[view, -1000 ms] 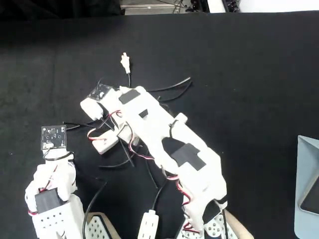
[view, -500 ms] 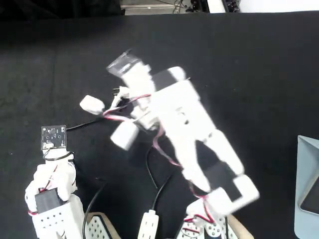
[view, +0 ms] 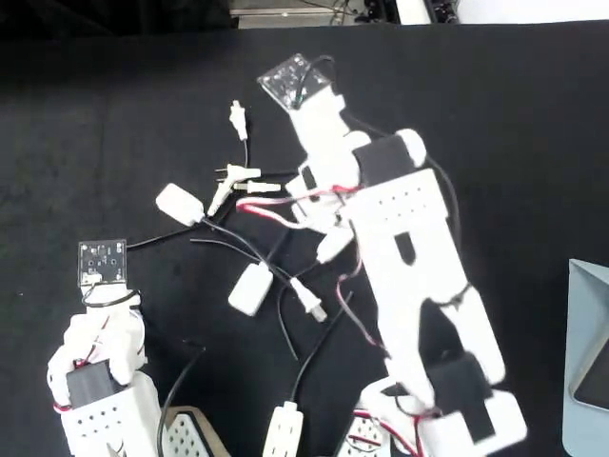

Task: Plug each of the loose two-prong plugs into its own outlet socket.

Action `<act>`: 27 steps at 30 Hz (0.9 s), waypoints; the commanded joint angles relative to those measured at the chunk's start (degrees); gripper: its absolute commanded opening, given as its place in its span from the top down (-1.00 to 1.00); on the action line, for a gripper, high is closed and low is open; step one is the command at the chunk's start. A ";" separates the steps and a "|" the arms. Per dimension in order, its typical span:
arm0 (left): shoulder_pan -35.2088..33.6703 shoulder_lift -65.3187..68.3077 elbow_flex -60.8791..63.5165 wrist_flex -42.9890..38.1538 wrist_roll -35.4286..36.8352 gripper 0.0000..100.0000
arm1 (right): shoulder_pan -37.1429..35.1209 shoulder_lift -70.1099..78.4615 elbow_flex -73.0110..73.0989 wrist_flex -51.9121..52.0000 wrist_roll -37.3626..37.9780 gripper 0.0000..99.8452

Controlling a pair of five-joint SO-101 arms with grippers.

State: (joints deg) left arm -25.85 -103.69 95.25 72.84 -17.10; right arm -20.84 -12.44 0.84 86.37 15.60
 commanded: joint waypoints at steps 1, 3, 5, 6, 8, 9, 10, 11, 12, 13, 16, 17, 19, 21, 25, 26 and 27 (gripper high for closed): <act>-0.48 -0.53 -1.71 -0.26 -0.35 0.94 | 0.53 -3.30 6.64 -1.05 -0.35 0.98; -0.48 -0.53 -1.71 -0.26 -0.35 0.94 | 0.53 -3.74 11.91 -2.90 -0.35 0.98; -0.40 -0.53 -1.71 -0.26 -0.35 0.94 | 0.53 -4.35 17.63 -5.71 -0.26 0.98; -0.40 -0.53 -1.71 -0.26 -0.35 0.94 | 0.35 -4.70 20.44 -7.56 -0.09 0.98; -0.40 -0.53 -1.71 -0.26 -0.35 0.94 | -0.79 -5.85 25.80 -10.55 1.41 0.98; -0.31 -0.53 -1.71 -0.26 -0.35 0.94 | -1.23 -6.46 28.44 -11.87 1.93 0.98; -0.31 -0.53 -1.71 -0.26 -0.35 0.94 | -1.93 -7.25 30.81 -12.92 2.20 0.98; -0.31 -0.53 -1.71 -0.26 -0.35 0.94 | -2.81 -8.22 33.10 -13.98 2.11 0.98; -0.31 -0.53 -1.71 -0.26 -0.35 0.94 | -3.52 -9.27 35.30 -14.95 2.11 0.98; -0.22 -0.53 -1.63 -0.26 -0.35 0.94 | -4.22 -10.33 37.49 -16.00 2.11 0.98; -0.22 -0.53 -1.63 -0.26 -0.35 0.94 | -6.15 -12.97 42.95 -19.69 1.93 0.97; -0.22 -0.53 -1.63 -0.26 -0.35 0.94 | -6.59 -13.49 44.35 -20.92 1.85 0.97; -0.13 -0.53 -1.63 -0.26 -0.35 0.94 | -7.03 -13.32 46.11 -22.95 1.67 0.96; -0.13 -0.53 -1.63 -0.26 -0.35 0.94 | -7.47 -11.91 47.08 -24.00 1.67 0.85; -0.13 -0.53 -1.63 -0.26 -0.35 0.94 | -7.47 -6.46 45.58 -25.23 1.67 0.76; -0.13 -0.53 -1.63 -0.26 -0.35 0.94 | -7.47 -4.88 45.14 -26.29 1.67 0.78; -0.13 -0.53 -1.63 -0.26 -0.35 0.94 | -7.47 -3.21 44.70 -27.43 1.58 0.79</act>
State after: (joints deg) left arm -25.85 -103.69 95.25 72.84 -17.10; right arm -27.52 -20.00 47.96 62.20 17.36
